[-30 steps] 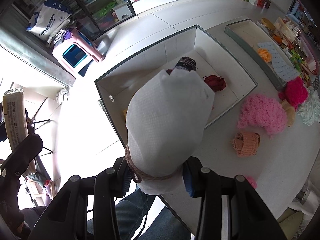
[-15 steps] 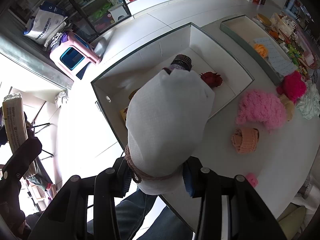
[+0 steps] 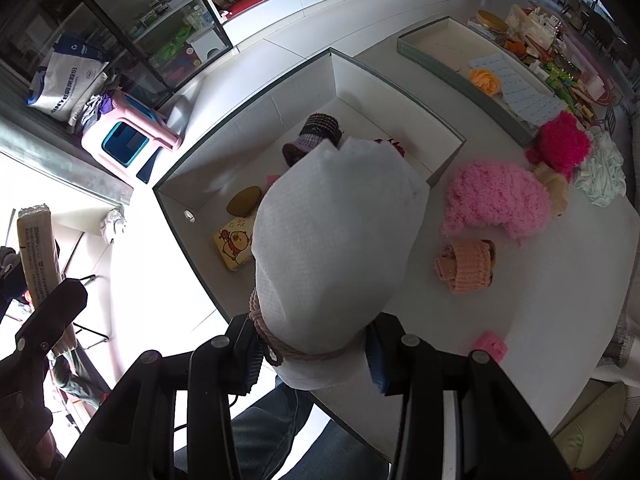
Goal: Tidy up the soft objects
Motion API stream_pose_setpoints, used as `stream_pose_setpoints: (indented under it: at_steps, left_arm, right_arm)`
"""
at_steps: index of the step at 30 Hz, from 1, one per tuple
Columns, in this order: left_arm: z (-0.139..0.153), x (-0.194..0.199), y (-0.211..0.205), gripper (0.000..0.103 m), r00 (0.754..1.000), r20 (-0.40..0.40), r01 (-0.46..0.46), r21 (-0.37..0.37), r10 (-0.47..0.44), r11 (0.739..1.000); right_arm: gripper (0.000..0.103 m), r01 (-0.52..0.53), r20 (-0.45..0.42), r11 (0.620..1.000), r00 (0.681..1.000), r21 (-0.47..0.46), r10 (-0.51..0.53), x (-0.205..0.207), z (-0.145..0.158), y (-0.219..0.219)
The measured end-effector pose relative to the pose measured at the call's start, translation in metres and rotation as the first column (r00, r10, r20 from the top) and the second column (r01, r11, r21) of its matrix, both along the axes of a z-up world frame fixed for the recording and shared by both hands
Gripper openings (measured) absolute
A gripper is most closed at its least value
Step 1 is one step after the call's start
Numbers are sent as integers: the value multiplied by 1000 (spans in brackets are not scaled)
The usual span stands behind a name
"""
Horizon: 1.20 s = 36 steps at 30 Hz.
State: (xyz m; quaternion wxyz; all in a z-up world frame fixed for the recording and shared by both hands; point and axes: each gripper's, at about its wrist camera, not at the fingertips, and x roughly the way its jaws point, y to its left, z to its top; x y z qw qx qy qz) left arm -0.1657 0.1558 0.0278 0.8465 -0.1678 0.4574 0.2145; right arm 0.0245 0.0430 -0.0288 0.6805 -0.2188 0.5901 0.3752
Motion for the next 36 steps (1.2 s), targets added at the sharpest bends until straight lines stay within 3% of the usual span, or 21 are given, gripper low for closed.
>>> stream_pose_setpoints:
  at_steps: [10,21,36]
  left_arm:
    - [-23,23,21,56,999,-34,-22,-73,20,997]
    - [-46,57,36,56,997,-80,-21,-107,13,994]
    - [-65,81,50,56,996,-81,-37,-150,25,988]
  right_arm:
    - [46,89,4,996,996,-26,-88,17,-2,-11]
    - [45,45,20,999,999,-29,-44,25,5,33]
    - [45,-27,38,996,999,-79,30,33,3,66]
